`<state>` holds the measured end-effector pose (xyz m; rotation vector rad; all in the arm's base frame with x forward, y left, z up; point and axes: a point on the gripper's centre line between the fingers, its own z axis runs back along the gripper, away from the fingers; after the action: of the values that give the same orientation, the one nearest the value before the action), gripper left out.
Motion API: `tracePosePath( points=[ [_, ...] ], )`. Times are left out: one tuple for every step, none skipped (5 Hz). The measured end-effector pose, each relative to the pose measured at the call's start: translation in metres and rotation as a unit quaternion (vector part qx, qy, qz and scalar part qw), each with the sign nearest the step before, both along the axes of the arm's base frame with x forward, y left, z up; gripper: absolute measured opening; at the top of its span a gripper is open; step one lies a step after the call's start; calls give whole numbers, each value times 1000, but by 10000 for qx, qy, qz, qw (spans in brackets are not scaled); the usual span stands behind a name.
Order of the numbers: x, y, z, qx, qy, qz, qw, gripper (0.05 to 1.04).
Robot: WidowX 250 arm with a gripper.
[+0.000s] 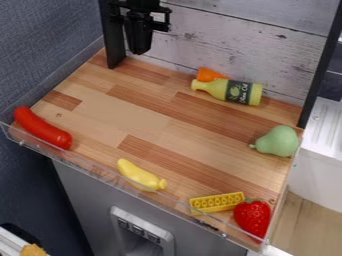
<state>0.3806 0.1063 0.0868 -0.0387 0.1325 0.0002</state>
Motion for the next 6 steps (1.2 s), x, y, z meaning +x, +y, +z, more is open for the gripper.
tracePosePath(
  points=[
    [-2,-1,-2,41,61,559,9984,78],
    [-6,3,-4,147,96,1453,9892,225],
    [-13,15,4,260,-20,2565,9662,495],
    [-19,17,-2,324,53,3600,9324,790],
    [-21,23,-6,441,74,4655,8839,984],
    [-26,34,-2,498,48,5533,8315,991]
  ],
)
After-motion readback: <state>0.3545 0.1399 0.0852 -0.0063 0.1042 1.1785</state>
